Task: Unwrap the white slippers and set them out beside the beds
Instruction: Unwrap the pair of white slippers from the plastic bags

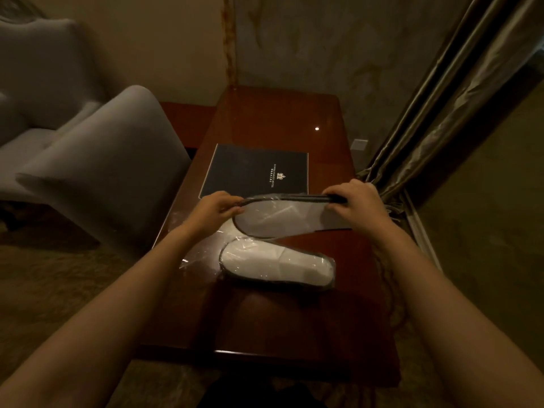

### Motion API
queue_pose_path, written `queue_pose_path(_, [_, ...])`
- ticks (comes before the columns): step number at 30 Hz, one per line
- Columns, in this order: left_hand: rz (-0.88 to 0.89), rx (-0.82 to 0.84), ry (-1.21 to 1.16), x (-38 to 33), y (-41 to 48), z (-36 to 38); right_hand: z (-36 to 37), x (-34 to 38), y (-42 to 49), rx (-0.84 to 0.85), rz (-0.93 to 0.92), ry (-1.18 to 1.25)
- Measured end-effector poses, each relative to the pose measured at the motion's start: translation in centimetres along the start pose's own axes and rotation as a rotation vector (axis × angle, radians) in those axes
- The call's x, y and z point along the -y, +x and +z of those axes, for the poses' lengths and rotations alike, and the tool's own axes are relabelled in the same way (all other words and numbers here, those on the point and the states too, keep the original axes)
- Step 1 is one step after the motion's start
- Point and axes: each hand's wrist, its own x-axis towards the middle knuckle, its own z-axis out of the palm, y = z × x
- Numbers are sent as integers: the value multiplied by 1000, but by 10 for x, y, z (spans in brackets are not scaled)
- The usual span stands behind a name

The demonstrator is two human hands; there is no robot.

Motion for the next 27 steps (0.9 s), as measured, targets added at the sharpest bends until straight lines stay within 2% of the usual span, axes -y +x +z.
queue_pose_path(4, [-151, -119, 19, 20, 5, 0, 3, -11, 3, 18, 123, 69])
queue_pose_path(9, [-255, -287, 178, 15, 21, 7, 18, -8, 5, 20, 256, 122])
queue_pose_path(12, [-328, -301, 202, 16, 33, 10, 27, -11, 3, 13, 359, 189])
queue_pose_path(16, [-469, -277, 157, 30, 44, 9, 40, -20, -12, -61, 518, 423])
queue_pose_path(20, [-405, -198, 180, 32, 59, 21, 56, -22, -17, -49, 596, 518])
queue_pose_path(27, [-339, -172, 199, 10, 111, 47, 69, -20, 3, -197, 703, 749])
